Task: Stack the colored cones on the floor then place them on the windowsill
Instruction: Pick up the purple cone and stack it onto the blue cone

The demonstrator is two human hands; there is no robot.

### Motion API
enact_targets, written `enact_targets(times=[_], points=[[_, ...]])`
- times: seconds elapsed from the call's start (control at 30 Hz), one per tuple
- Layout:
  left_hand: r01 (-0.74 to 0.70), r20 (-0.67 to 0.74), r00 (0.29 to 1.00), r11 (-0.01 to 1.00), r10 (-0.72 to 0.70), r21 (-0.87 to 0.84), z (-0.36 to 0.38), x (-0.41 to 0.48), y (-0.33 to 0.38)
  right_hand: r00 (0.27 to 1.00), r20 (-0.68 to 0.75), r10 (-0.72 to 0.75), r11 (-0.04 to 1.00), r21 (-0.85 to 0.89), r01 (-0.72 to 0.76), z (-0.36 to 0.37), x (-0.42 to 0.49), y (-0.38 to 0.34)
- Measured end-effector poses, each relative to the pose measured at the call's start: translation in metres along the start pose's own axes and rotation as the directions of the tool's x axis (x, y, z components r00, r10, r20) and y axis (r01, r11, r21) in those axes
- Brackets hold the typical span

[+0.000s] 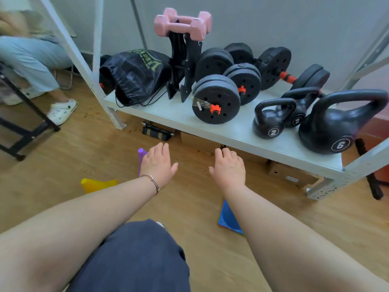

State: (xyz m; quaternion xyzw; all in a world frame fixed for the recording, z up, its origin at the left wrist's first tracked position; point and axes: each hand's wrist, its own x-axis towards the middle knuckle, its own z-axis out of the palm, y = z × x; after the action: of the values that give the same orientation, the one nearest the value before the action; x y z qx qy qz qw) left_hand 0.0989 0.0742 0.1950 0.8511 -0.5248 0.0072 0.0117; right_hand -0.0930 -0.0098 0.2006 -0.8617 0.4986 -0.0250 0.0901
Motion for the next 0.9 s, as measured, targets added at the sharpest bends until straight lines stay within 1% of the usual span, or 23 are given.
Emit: enact_targets(times=[0.07,0.13,0.3,0.47,0.53,0.63,0.73,0.8,0.9], points=[[-0.053,0.026,0.998,0.998,0.053,0.017,0.009,0.002,-0.008,1.0,0.016,-0.01,1.0,0.007,0.01,0.008,0.009,-0.015],[-0.052,0.027,0.998,0.998,0.051,0.032,0.022,0.004,-0.024,0.999,0.031,-0.036,0.999,0.005,0.036,0.022,0.022,-0.03],[0.097,0.024,0.995,0.994,-0.096,-0.052,0.048,0.03,-0.069,0.994,0.089,-0.067,0.997,0.031,0.065,0.062,0.06,-0.069],[0.262,0.108,0.962,0.96,-0.251,-0.095,0.091,0.055,-0.12,0.982,0.15,-0.112,0.994,0.018,0.111,0.101,0.103,-0.097],[0.304,0.148,0.946,0.948,-0.289,-0.092,0.107,0.063,-0.138,0.979,0.168,-0.116,0.993,0.036,0.112,0.114,0.12,-0.111],[0.319,0.186,0.935,0.945,-0.302,-0.069,0.132,0.078,-0.164,0.971,0.201,-0.131,0.991,0.061,0.121,0.134,0.146,-0.132],[0.338,0.25,0.916,0.939,-0.315,-0.055,0.158,0.093,-0.185,0.95,0.254,-0.179,0.984,0.065,0.168,0.155,0.171,-0.152],[0.31,0.308,0.909,0.95,-0.282,-0.045,0.176,0.102,-0.196,0.925,0.306,-0.226,0.974,0.057,0.22,0.169,0.188,-0.165],[0.232,0.391,0.9,0.971,-0.193,-0.055,0.2,0.115,-0.208,0.879,0.383,-0.286,0.956,0.051,0.289,0.19,0.213,-0.18]])
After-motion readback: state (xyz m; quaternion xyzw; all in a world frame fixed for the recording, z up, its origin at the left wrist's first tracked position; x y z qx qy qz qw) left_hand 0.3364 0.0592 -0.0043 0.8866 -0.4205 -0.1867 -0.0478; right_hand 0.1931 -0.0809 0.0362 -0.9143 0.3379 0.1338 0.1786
